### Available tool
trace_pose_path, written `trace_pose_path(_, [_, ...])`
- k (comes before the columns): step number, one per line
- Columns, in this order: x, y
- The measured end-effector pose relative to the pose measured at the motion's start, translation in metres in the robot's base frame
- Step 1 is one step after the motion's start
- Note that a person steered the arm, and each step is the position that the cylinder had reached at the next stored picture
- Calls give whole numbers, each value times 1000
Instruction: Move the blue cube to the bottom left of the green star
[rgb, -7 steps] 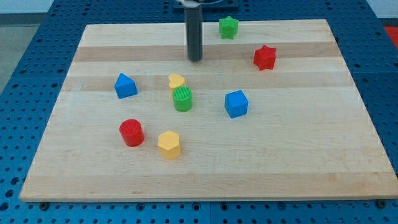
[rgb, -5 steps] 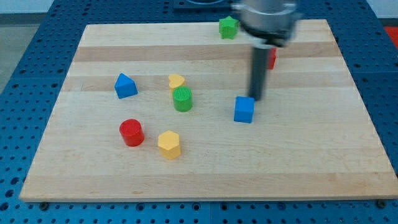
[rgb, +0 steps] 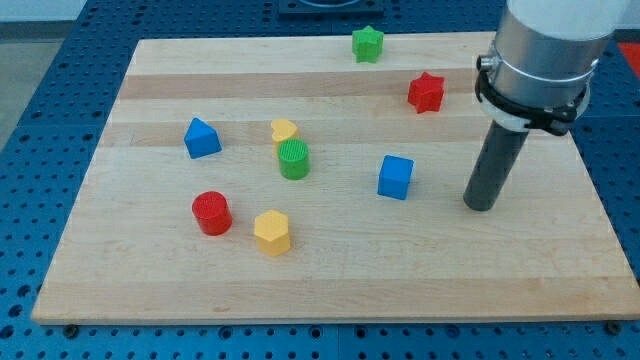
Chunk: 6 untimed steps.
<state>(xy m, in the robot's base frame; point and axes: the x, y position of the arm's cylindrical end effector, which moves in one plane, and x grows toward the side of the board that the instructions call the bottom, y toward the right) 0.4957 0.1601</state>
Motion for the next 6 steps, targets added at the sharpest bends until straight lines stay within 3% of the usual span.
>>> trace_pose_path(3, [-9,-73])
trace_pose_path(5, [-41,-87])
trace_pose_path(6, [-26,-88])
